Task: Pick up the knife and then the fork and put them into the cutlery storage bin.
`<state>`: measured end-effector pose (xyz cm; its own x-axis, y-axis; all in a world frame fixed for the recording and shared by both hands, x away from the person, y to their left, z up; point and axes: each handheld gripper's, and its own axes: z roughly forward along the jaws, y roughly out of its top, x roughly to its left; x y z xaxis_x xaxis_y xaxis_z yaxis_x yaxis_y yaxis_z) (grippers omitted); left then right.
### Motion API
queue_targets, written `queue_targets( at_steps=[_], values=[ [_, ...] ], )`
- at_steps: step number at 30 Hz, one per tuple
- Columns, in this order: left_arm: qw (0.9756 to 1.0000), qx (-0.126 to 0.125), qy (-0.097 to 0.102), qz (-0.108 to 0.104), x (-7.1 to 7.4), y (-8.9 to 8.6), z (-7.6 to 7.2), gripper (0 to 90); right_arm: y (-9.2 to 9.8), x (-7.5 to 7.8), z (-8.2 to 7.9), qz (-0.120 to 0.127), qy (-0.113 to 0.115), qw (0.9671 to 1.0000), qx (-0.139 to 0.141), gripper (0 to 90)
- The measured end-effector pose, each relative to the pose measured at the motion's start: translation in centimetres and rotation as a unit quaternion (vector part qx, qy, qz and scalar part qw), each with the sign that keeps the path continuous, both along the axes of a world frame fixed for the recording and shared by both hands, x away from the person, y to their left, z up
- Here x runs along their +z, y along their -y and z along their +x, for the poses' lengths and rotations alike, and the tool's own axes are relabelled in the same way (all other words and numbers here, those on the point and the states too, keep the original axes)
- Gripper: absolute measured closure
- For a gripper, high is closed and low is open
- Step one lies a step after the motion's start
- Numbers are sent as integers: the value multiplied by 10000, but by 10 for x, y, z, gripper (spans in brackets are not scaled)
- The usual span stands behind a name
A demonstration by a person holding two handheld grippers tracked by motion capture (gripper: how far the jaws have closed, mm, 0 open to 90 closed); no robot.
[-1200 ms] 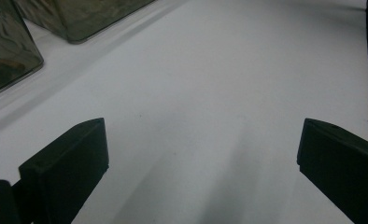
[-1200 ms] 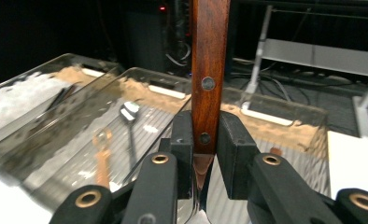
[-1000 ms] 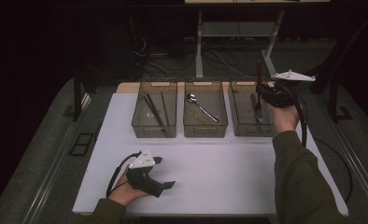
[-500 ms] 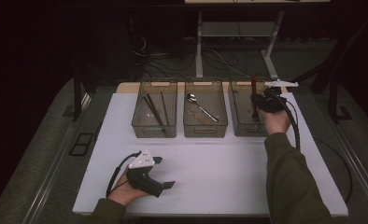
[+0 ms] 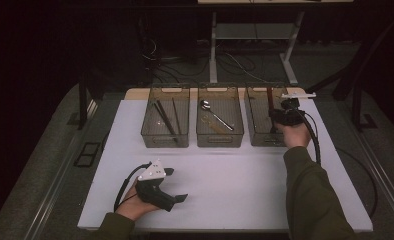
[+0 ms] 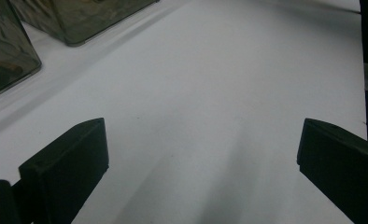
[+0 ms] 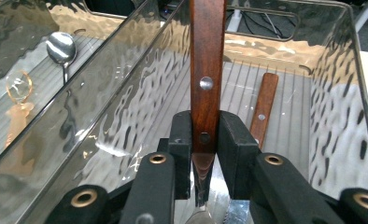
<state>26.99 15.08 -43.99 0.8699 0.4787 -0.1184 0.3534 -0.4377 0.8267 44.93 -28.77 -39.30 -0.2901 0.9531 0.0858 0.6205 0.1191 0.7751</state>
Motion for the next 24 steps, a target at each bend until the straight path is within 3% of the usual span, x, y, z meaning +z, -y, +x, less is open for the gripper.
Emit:
queue_targets(
  at_steps=[4, 10, 13, 24],
  values=[
    [10000, -9, 11, 1, 0, 0, 0, 10, 1, 1, -1, 22, -9, 10000, 67, 591],
    [10000, 22, -9, -23, 0, -1, 2, 10, 3, 8, -6, 240, -52, 9994, 226, 468],
    [10000, 47, 1, -38, 0, -1, 3, 9, 4, 13, -10, 228, -82, 9992, 305, 411],
    [9999, 123, 27, -22, -1, -4, 9, 8, 5, 26, -39, 547, 247, 9938, 932, 276]
  ],
)
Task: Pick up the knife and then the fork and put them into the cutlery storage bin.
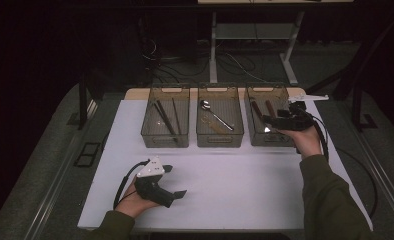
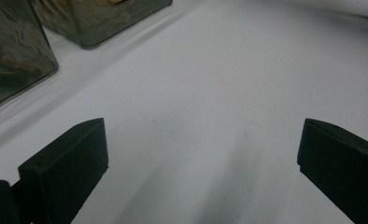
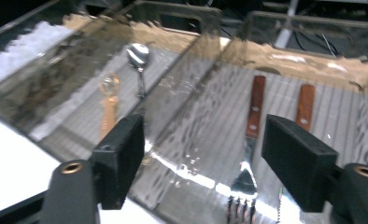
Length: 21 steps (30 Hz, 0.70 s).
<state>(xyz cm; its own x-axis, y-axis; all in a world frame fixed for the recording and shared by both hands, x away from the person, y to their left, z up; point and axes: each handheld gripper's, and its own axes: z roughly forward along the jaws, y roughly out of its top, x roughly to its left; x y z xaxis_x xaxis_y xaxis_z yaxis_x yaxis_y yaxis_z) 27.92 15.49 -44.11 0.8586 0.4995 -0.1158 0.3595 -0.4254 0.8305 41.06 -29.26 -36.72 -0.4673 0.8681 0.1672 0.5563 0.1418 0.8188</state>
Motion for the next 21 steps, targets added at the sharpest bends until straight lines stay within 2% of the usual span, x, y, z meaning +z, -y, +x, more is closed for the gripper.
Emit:
queue_targets(
  at_steps=[5, 10, 15, 21],
  values=[
    [10000, 71, -17, -64, 0, -1, 2, 4, -4, 4, -15, 20, 156, 9998, 139, 192],
    [9999, 65, -34, -103, 0, -2, 0, 3, -8, 1, -29, 144, 269, 9991, 292, 179],
    [9999, 67, -57, -142, 1, -2, -2, 2, -13, -6, -46, 10, 322, 9984, 472, 168],
    [9999, 53, -59, -105, 1, -2, -4, 2, -16, -19, -67, -23, 365, 9973, 636, 167]
  ],
)
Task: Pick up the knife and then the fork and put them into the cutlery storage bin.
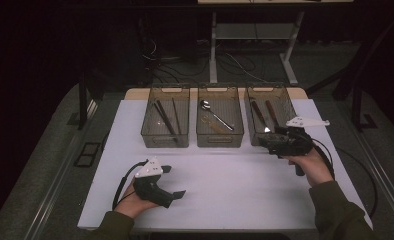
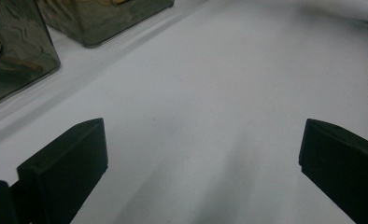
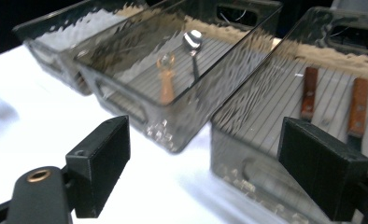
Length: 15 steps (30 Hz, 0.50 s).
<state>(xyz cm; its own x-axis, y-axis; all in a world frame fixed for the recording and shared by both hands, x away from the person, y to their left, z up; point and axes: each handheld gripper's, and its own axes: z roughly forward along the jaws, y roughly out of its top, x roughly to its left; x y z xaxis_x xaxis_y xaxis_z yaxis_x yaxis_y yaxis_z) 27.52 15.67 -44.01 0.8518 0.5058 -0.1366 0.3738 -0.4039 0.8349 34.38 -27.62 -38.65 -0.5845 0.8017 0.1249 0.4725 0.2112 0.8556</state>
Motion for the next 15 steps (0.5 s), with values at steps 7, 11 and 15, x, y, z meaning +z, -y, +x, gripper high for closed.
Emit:
queue_targets(
  at_steps=[7, 11, 15],
  values=[
    [10000, -34, 5, 1, 1, 0, -1, 2, 0, -13, -21, -37, 33, 9997, 227, 168],
    [10000, -37, 16, 5, 1, 0, -2, 2, 1, -19, -33, -35, 94, 9994, 338, 167],
    [10000, -34, 22, 14, 2, 0, -2, 2, 1, -26, -43, -24, 97, 9991, 422, 167]
  ],
)
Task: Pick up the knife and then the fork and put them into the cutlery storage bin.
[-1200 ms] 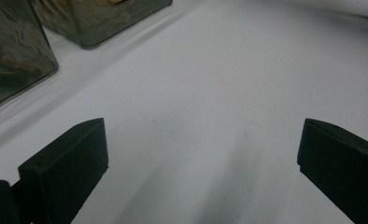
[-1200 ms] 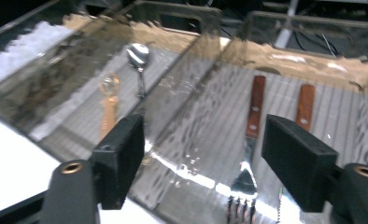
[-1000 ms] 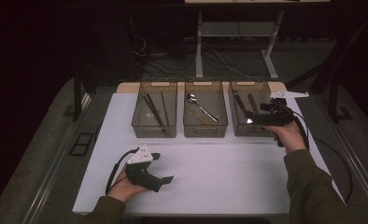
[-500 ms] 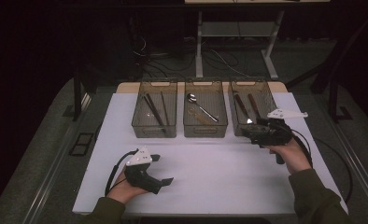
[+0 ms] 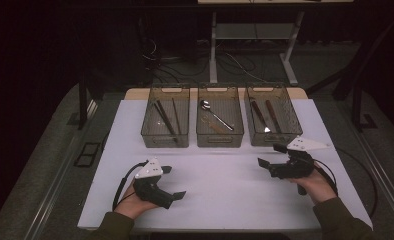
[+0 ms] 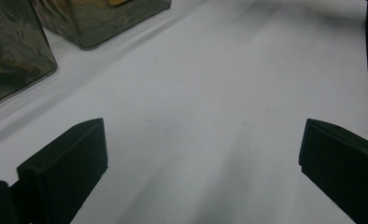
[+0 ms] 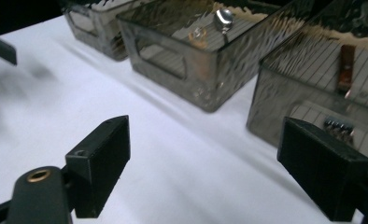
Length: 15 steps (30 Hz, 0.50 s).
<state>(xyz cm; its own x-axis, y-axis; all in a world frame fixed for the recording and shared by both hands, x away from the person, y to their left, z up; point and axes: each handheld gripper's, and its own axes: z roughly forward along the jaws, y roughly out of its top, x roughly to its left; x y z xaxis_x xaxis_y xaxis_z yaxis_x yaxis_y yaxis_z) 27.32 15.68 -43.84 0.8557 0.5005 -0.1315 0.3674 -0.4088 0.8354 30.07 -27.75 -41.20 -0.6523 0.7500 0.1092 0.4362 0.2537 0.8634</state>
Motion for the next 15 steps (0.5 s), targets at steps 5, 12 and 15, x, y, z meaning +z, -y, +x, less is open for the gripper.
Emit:
queue_targets(
  at_steps=[5, 12, 15],
  values=[
    [10000, -5, -1, 5, 0, 0, 0, 2, 3, -8, -13, 22, -58, 10000, 45, 168],
    [10000, -9, -1, 4, 0, 0, 0, 2, 9, -16, -28, 133, -15, 9999, -12, 167],
    [10000, -8, -9, 6, -1, 1, 0, 3, 11, -19, -32, 204, -42, 9998, -27, 167]
  ],
)
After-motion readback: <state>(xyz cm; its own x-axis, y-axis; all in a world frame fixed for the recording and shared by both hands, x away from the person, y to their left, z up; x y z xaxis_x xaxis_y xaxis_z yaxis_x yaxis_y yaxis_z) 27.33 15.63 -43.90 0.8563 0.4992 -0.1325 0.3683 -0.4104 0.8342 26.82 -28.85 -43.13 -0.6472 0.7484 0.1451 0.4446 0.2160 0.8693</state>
